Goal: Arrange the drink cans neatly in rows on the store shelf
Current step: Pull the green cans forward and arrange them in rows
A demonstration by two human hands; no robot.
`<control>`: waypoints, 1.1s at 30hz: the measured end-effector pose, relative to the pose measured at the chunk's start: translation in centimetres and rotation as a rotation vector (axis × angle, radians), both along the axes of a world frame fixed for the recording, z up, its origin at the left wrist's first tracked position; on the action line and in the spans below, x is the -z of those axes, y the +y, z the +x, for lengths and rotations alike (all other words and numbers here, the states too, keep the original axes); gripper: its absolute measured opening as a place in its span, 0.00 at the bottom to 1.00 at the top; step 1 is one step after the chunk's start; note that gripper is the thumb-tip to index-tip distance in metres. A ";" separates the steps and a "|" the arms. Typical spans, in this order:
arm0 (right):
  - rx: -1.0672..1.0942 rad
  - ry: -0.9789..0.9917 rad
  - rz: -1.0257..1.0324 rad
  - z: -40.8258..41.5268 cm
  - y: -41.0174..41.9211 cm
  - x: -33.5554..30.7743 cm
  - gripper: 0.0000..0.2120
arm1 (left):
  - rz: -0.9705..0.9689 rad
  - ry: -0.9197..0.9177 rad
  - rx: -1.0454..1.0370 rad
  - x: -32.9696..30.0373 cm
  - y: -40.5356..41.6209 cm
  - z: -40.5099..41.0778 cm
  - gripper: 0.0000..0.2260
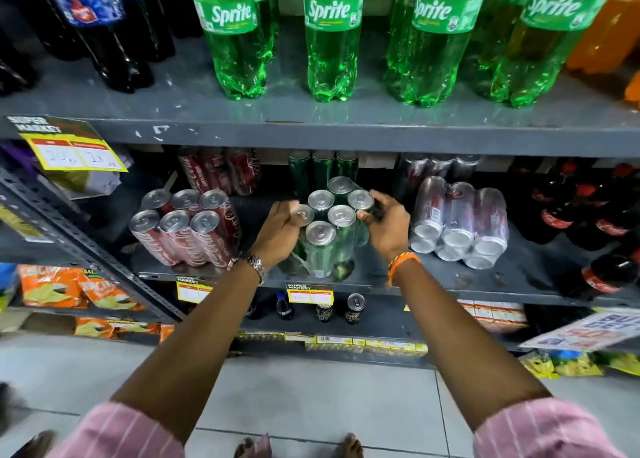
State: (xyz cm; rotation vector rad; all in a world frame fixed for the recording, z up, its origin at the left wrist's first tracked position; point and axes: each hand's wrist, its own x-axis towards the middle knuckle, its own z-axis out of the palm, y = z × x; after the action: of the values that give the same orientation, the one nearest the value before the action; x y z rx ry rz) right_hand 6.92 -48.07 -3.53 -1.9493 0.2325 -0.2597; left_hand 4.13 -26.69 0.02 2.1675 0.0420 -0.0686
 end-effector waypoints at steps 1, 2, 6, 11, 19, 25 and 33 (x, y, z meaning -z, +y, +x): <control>-0.047 0.010 -0.019 0.6 -0.5 -0.2 0.24 | -0.015 0.005 -0.004 0.1 0.0 -0.3 0.17; -0.087 0.024 -0.024 1.0 -0.9 -0.6 0.24 | -0.040 0.025 -0.010 0.0 0.1 -0.6 0.18; -0.073 0.032 -0.016 0.5 -1.4 -1.1 0.22 | -0.123 0.065 -0.011 -1.7 0.2 0.7 0.17; 0.185 -0.195 0.154 -6.0 3.5 -1.4 0.10 | -0.041 0.110 0.183 -4.8 -2.0 4.6 0.26; 0.090 -0.115 -0.027 -9.3 8.1 -1.1 0.23 | 0.193 0.139 0.424 -4.5 -5.8 8.0 0.19; 0.062 -0.093 -0.089 -9.1 7.1 -1.7 0.27 | 0.247 0.050 0.368 -4.0 -5.6 8.6 0.18; 0.042 -0.129 -0.134 -9.5 7.0 -1.6 0.25 | 0.180 0.016 0.311 -4.2 -5.4 8.4 0.16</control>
State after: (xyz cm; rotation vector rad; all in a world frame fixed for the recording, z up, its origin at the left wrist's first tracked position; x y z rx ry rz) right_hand -2.62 -41.11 -1.98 -2.0521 0.1752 -0.4360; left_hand 12.49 -32.08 4.26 2.3365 -0.2912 -0.2692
